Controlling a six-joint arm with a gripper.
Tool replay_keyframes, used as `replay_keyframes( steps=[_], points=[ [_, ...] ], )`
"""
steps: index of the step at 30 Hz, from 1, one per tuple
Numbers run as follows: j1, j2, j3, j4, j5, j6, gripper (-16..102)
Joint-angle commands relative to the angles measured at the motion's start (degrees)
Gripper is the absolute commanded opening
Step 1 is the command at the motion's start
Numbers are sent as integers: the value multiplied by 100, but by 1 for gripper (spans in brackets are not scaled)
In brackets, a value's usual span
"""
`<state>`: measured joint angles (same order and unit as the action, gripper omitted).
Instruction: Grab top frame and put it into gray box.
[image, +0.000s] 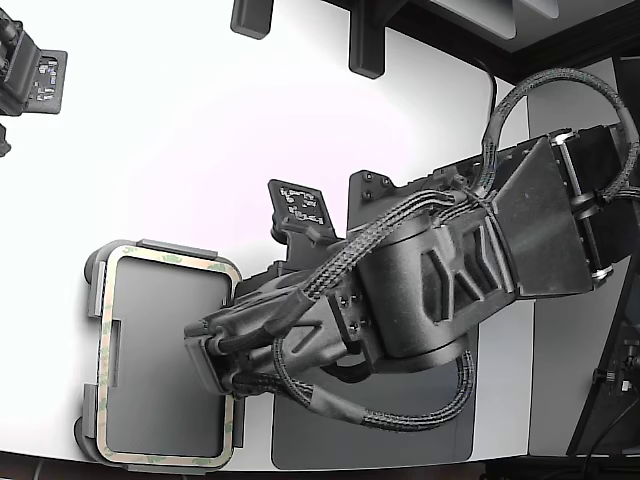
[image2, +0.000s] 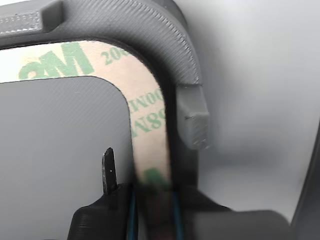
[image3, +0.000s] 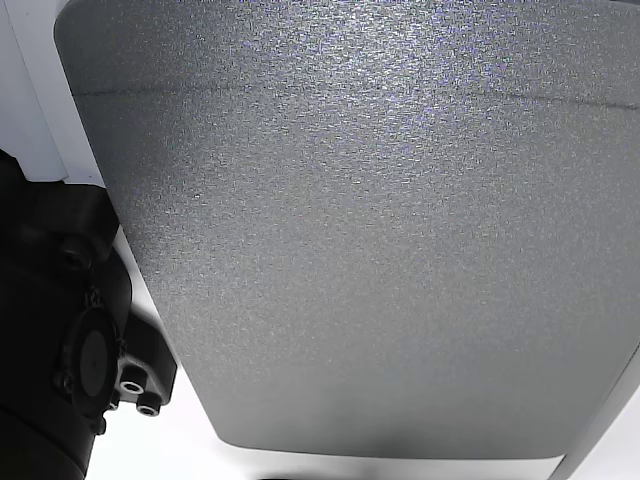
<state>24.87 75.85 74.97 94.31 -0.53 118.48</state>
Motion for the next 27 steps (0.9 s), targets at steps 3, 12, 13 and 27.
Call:
replay_keyframes(
  steps=[3,12,13,27],
  points=[
    [-88,123,-264,53,97,-9,100],
    [-176,272,-958,-185,756,-677,100],
    [-193,360,-984,-229,905,-923,100],
    [-1318,4210,2918,-3305,1854,-8947,100]
  ],
)
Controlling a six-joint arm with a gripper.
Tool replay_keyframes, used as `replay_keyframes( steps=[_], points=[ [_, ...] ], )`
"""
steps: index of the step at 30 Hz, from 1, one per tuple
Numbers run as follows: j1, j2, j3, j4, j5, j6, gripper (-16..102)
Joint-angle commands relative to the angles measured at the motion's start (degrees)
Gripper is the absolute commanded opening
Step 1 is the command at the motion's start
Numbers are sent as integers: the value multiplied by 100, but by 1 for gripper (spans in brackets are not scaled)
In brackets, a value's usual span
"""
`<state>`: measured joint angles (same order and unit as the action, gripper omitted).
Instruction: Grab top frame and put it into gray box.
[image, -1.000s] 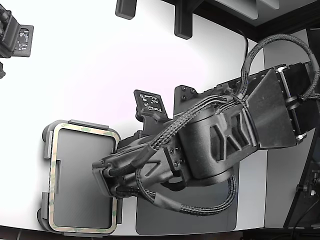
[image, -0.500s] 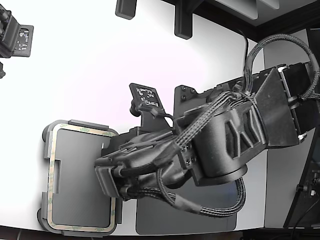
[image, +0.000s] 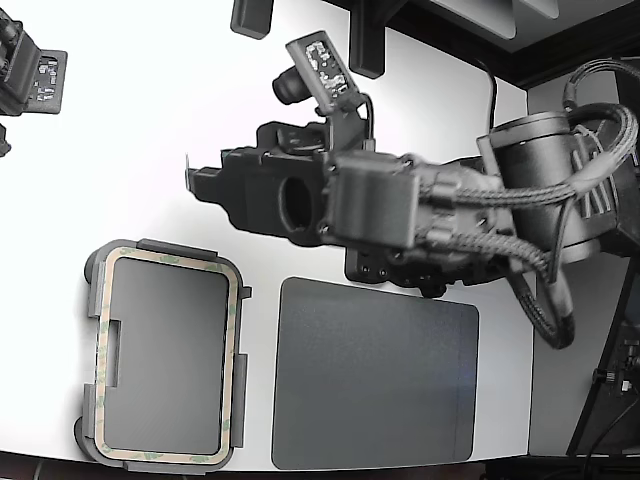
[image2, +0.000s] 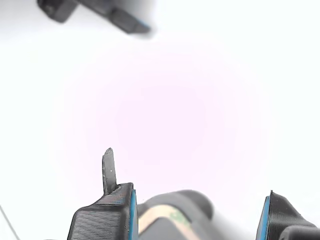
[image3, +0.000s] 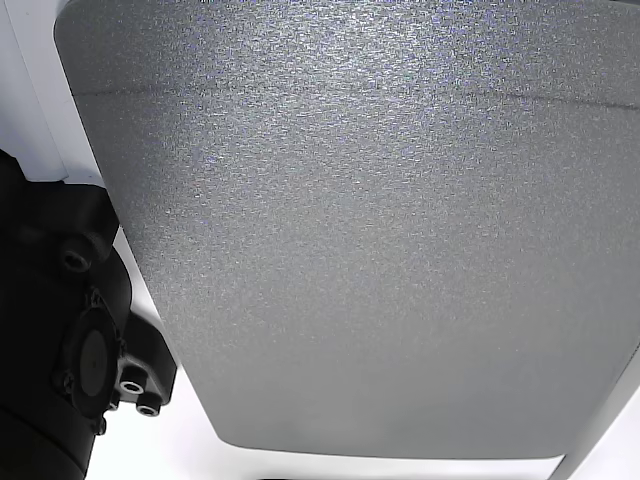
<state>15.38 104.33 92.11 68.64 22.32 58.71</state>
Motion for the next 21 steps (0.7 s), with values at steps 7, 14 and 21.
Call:
replay_keyframes(
  steps=[7,14,21],
  points=[
    [-1371,3920,4034,-1723,-1415,-4966,100],
    [-1635,5484,5159,-1380,-1600,-5194,100],
    [-1652,6407,5880,-1354,-1811,-5326,100]
  ],
)
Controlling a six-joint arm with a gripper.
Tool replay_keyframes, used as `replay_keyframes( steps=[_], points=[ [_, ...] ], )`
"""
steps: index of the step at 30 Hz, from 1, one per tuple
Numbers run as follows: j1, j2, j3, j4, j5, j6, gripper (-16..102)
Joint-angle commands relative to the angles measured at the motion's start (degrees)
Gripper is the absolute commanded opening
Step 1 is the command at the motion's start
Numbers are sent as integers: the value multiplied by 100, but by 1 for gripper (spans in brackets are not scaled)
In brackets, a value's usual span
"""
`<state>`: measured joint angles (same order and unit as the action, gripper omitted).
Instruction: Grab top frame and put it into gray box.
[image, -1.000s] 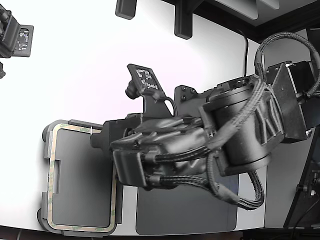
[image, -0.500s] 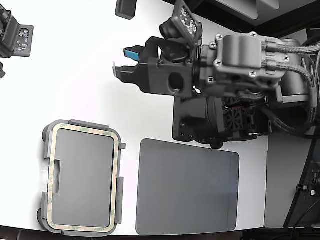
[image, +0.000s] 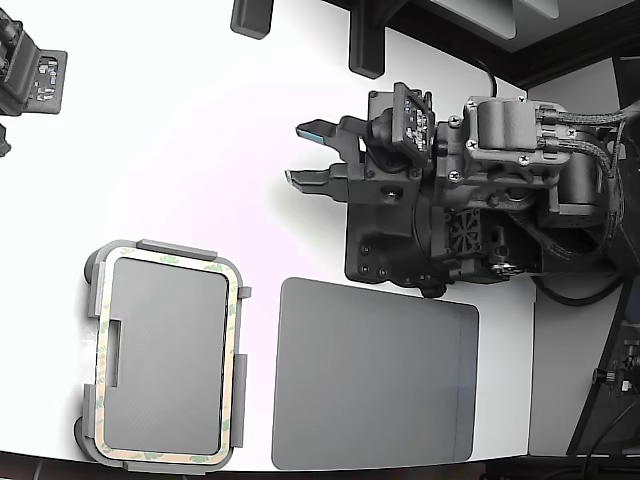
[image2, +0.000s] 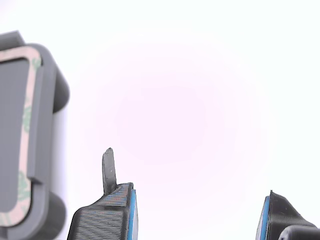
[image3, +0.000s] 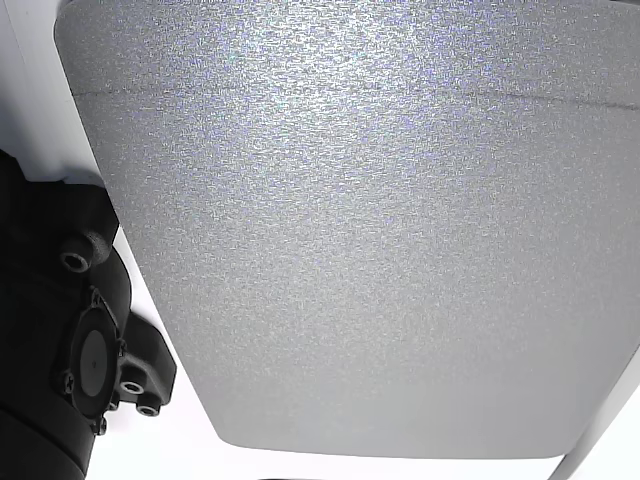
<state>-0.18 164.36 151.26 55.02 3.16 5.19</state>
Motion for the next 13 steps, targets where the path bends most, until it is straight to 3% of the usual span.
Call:
replay_keyframes(
  steps=[1,4,13],
  points=[
    [-97,483,-18,62,290,132,100],
    [-97,483,-18,62,501,281,100],
    [-97,492,-9,44,413,220,100]
  ],
)
